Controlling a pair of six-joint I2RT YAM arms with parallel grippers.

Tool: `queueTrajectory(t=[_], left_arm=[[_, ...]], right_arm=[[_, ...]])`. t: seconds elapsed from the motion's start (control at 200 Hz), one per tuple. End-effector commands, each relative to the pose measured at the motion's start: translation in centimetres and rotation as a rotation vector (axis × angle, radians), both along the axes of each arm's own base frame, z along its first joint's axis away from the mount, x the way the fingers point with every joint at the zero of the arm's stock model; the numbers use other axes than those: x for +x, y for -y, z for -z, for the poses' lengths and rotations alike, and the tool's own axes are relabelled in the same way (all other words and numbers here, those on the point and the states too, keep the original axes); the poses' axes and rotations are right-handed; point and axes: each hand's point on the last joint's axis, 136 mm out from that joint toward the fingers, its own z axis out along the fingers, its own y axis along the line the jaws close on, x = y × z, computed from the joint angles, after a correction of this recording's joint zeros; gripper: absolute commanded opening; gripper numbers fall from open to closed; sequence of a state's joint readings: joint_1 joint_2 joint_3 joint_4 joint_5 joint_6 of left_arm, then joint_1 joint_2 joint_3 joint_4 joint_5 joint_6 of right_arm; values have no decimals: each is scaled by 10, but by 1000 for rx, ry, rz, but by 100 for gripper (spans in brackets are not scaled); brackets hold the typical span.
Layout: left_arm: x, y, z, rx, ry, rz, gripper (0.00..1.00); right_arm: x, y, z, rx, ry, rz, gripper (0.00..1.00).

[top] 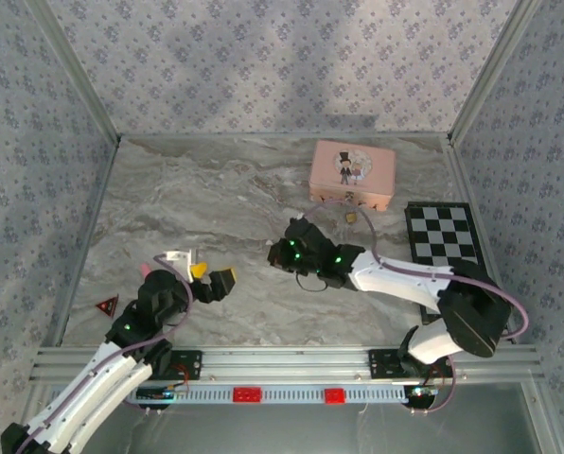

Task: Unlock the padlock with the key

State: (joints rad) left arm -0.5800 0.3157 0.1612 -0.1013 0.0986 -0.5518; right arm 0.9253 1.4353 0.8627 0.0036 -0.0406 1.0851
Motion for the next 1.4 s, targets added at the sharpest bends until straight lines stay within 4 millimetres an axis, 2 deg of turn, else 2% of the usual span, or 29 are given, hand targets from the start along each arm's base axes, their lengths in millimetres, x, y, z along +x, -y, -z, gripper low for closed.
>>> queueTrajectory(t=[0.0, 0.23, 0.335, 0.545, 0.63, 0.695, 0.73, 0.87, 0.91, 1.339, 1.399], left_arm=[[0, 16, -34, -60, 201, 86, 100], [-1, 22, -65, -50, 506, 89, 97], [3, 29, -65, 2, 521, 110, 95], [9, 67, -68, 119, 586, 257, 96], [0, 89, -65, 162, 640, 413, 97], [-4, 106, -60, 198, 658, 525, 93], [-7, 113, -59, 211, 681, 583, 86], [-7, 127, -54, 246, 722, 665, 81], [-11, 130, -55, 245, 739, 702, 70], [-6, 129, -57, 237, 747, 669, 49], [-5, 128, -58, 235, 747, 664, 40]], right_arm=[[2, 8, -25, 7, 61, -57, 0], [2, 19, -68, -25, 169, -135, 0], [1, 19, -79, -21, 195, -155, 0], [-1, 17, -89, -3, 215, -183, 0], [-6, 12, -94, 7, 228, -219, 0], [-11, 10, -95, -14, 232, -249, 0], [-13, 10, -93, -29, 228, -257, 1], [-18, 8, -91, -30, 221, -263, 1], [-18, 8, -90, -28, 218, -261, 0], [-28, -9, -90, 2, 224, -293, 1], [-27, -8, -89, -3, 224, -289, 1]])
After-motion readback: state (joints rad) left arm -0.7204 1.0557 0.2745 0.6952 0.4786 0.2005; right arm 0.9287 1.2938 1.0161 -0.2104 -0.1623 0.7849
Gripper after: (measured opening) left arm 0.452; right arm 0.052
